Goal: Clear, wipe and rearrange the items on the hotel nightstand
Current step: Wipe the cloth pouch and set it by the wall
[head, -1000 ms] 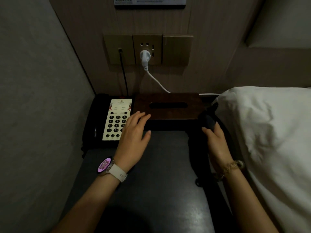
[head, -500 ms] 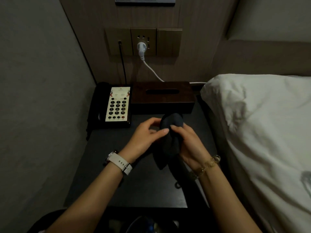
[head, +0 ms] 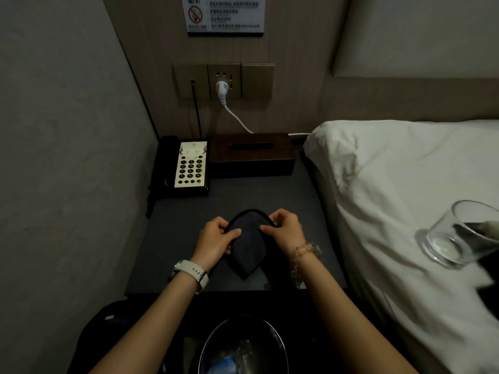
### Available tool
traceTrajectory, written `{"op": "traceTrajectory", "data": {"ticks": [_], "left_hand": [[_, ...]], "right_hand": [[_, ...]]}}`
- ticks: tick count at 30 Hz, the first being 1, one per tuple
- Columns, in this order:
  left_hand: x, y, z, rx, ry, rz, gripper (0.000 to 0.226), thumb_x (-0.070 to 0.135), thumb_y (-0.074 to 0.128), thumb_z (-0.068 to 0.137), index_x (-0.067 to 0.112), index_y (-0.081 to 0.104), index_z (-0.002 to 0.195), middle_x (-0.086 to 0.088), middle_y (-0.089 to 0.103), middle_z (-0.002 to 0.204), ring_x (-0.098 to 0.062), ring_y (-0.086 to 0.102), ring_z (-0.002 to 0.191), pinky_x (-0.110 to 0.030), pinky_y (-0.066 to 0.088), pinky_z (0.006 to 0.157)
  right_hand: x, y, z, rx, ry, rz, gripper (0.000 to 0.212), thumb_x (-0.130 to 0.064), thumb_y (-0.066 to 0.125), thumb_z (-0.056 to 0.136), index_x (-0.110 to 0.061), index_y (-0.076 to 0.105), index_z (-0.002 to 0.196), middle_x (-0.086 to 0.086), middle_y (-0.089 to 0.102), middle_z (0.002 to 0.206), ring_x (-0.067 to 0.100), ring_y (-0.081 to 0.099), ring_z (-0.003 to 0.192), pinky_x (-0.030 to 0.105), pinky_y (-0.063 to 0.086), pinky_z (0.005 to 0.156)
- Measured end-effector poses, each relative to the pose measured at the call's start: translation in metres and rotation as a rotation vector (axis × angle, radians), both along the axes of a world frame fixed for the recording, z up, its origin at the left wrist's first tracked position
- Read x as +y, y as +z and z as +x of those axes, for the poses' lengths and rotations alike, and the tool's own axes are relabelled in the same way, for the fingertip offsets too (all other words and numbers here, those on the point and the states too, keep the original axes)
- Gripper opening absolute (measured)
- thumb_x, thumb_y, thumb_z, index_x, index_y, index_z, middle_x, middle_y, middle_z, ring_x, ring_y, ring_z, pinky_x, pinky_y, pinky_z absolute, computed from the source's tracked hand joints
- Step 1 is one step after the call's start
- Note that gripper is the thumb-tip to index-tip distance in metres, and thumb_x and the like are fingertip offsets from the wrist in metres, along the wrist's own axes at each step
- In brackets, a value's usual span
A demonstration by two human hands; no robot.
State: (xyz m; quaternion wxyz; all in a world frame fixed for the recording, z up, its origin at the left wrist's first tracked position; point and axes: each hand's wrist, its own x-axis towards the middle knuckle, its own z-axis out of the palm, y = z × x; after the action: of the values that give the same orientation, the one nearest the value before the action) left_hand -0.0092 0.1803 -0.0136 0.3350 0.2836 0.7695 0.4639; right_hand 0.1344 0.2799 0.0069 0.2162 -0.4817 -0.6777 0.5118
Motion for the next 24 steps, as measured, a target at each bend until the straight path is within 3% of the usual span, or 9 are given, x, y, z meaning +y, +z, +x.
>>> {"op": "traceTrajectory", "data": {"ticks": [2,3,5,7,11,15,18,21,24], "left_hand": [[-0.005,-0.004,0.005,0.111,-0.002,-0.060,0.021,0.015,0.075,0.083,0.013,0.055,0.092,-0.008,0.059,0.092,-0.018,0.063,0.074,-0.026,0.054,0.054],[-0.007,-0.004,0.007,0.184,-0.021,-0.088,0.027,0.014,0.075,0.082,0.012,0.056,0.100,-0.009,0.056,0.102,-0.021,0.063,0.086,-0.031,0.057,0.065],[-0.010,0.001,0.012,0.341,-0.089,-0.144,0.044,0.016,0.076,0.081,0.013,0.052,0.118,-0.007,0.046,0.117,-0.025,0.058,0.102,-0.038,0.052,0.090],[-0.011,0.013,0.019,0.466,-0.140,-0.170,0.055,0.020,0.075,0.081,0.017,0.046,0.128,-0.008,0.039,0.127,-0.028,0.050,0.112,-0.039,0.046,0.099],[-0.005,0.048,0.045,0.555,-0.192,-0.020,0.051,0.020,0.074,0.082,0.021,0.050,0.127,-0.006,0.046,0.124,-0.025,0.041,0.119,-0.035,0.039,0.099],[0.008,0.088,0.081,0.439,-0.312,0.203,0.043,0.009,0.075,0.079,0.015,0.058,0.119,-0.007,0.059,0.116,-0.017,0.056,0.111,-0.034,0.046,0.099],[0.019,0.111,0.118,0.372,-0.370,0.352,0.043,0.001,0.073,0.076,0.011,0.060,0.116,-0.004,0.065,0.109,-0.012,0.060,0.101,-0.025,0.048,0.093],[0.030,0.126,0.157,0.284,-0.409,0.422,0.047,0.002,0.077,0.075,0.012,0.057,0.116,0.005,0.064,0.098,-0.002,0.059,0.091,-0.005,0.042,0.079],[0.042,0.135,0.195,0.198,-0.489,0.398,0.059,0.005,0.078,0.076,0.012,0.052,0.128,0.002,0.062,0.108,-0.005,0.058,0.102,-0.009,0.046,0.085]], "right_hand": [[-0.005,-0.009,0.006,-0.097,-0.001,0.031,0.021,-0.006,0.073,0.081,-0.007,0.061,0.097,0.007,0.063,0.095,0.019,0.061,0.092,0.024,0.046,0.075],[-0.007,-0.011,0.008,-0.122,0.015,0.045,0.026,-0.005,0.071,0.082,-0.006,0.060,0.105,0.009,0.064,0.103,0.019,0.060,0.097,0.022,0.046,0.077],[-0.011,-0.006,0.011,-0.160,0.053,0.094,0.034,-0.005,0.069,0.083,-0.007,0.057,0.115,0.011,0.061,0.116,0.021,0.059,0.105,0.023,0.047,0.081],[-0.013,0.003,0.013,-0.205,0.110,0.155,0.038,-0.008,0.068,0.085,-0.011,0.056,0.121,0.012,0.055,0.124,0.024,0.056,0.113,0.026,0.048,0.087],[-0.012,0.035,0.028,-0.239,0.205,0.282,0.038,-0.014,0.069,0.085,-0.014,0.057,0.121,0.012,0.055,0.127,0.024,0.054,0.117,0.026,0.046,0.088],[-0.013,0.081,0.058,-0.250,0.236,0.412,0.037,-0.009,0.068,0.082,-0.012,0.060,0.118,0.013,0.063,0.120,0.026,0.059,0.113,0.040,0.048,0.096],[-0.012,0.118,0.095,-0.246,0.184,0.520,0.034,-0.004,0.065,0.079,-0.008,0.064,0.113,0.011,0.068,0.112,0.023,0.063,0.107,0.034,0.049,0.091],[-0.013,0.155,0.138,-0.235,0.113,0.594,0.023,-0.010,0.069,0.081,-0.010,0.069,0.105,0.008,0.071,0.101,0.021,0.065,0.096,0.032,0.051,0.083],[-0.010,0.187,0.184,-0.180,0.024,0.651,0.019,-0.009,0.068,0.082,-0.013,0.070,0.100,0.005,0.072,0.093,0.017,0.068,0.088,0.032,0.055,0.082]]}}
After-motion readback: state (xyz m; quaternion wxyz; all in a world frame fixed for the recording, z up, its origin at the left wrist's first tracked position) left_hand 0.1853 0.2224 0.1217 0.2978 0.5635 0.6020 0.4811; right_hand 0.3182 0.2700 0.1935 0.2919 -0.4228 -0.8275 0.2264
